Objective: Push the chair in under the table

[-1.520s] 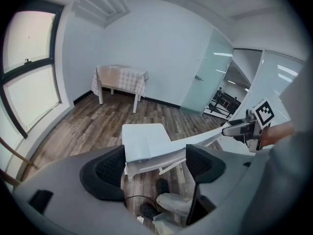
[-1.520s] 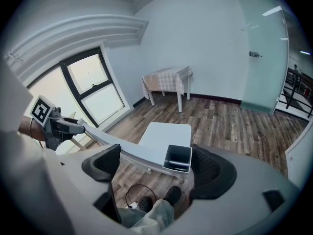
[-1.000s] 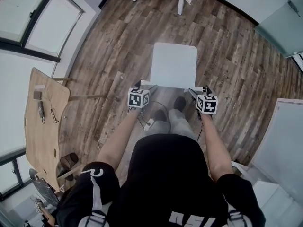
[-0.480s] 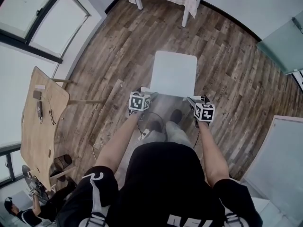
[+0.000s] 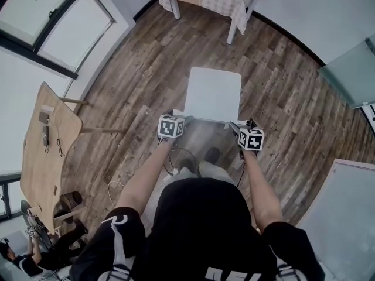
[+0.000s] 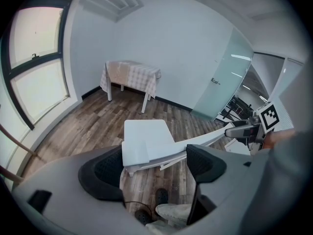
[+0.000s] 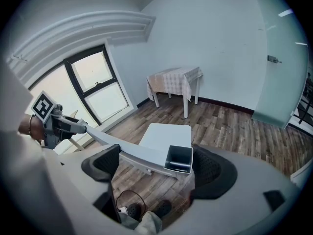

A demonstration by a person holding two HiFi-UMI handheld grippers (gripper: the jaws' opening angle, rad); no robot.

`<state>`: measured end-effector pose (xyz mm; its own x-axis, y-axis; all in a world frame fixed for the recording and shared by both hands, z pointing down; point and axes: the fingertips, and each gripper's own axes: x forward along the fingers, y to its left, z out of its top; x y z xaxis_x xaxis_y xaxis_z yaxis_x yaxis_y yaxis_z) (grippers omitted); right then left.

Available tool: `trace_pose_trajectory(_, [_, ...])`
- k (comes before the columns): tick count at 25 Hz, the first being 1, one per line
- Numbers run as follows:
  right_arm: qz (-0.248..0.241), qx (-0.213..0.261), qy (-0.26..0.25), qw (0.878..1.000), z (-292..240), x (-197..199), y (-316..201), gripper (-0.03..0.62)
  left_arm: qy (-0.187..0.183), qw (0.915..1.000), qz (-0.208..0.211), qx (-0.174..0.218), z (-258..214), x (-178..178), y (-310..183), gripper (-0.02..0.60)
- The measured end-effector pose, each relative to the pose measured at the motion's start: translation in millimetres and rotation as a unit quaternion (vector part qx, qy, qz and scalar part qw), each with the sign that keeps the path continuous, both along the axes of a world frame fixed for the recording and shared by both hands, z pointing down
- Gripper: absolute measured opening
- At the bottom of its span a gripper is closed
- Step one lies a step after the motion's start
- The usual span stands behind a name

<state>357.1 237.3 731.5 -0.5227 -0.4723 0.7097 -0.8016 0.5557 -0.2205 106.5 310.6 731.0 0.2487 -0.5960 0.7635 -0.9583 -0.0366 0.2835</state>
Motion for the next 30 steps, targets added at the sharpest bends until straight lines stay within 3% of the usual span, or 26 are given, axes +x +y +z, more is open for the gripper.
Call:
trace_pose_trajectory(10, [-0.022,0.000,-0.003,1.000,0,-10,-64,0.477,0.007,0.9996,-0.023,0.014,1,-3,-55,0.389])
trace_pose_trajectory(15, [-0.029,-0.007,0.001,1.000,1,-19,-86,0.493,-0.011,0.9994,-0.034,0.006,-6,-13,-73,0.389])
trace_pose_trajectory(30, [-0.039,-0.007,0.002,0.999,1,-45,-155,0.494,-0.016,0.9987,-0.049,0.003,-6,-37,-136,0.388])
